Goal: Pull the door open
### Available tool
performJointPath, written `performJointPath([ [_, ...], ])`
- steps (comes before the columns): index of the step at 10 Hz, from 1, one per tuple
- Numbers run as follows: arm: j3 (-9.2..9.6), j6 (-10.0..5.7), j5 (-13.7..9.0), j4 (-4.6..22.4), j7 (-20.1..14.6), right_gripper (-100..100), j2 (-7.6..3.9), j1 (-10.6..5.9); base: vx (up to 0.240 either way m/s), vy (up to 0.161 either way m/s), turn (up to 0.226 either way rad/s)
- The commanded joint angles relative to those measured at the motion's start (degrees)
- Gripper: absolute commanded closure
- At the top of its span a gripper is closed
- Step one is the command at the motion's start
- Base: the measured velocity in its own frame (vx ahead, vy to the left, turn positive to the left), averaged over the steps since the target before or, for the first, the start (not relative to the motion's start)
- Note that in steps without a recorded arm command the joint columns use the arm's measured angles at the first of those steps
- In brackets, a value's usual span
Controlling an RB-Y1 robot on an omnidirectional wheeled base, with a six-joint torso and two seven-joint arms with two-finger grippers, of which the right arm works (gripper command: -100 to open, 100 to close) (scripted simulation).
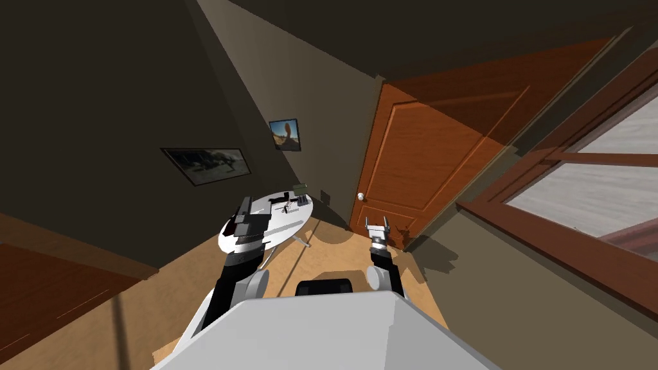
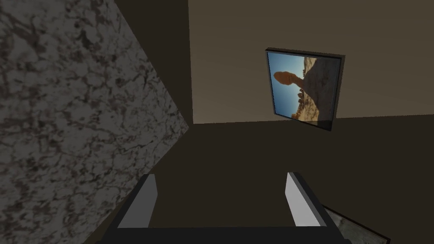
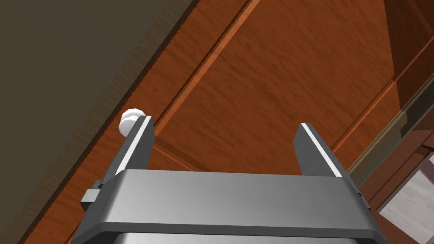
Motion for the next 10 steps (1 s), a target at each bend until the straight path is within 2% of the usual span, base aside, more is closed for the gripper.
performJointPath([
  [1, 0.38, -0.86, -2.1, 2.0, -1.9, -100, -0.39, -0.37, 0.081, -0.026, 0.11],
  [10, 2.49, -5.95, -12.9, 13.8, -12.2, -100, -2.56, -2.79, 0.093, -0.036, 0.108],
])
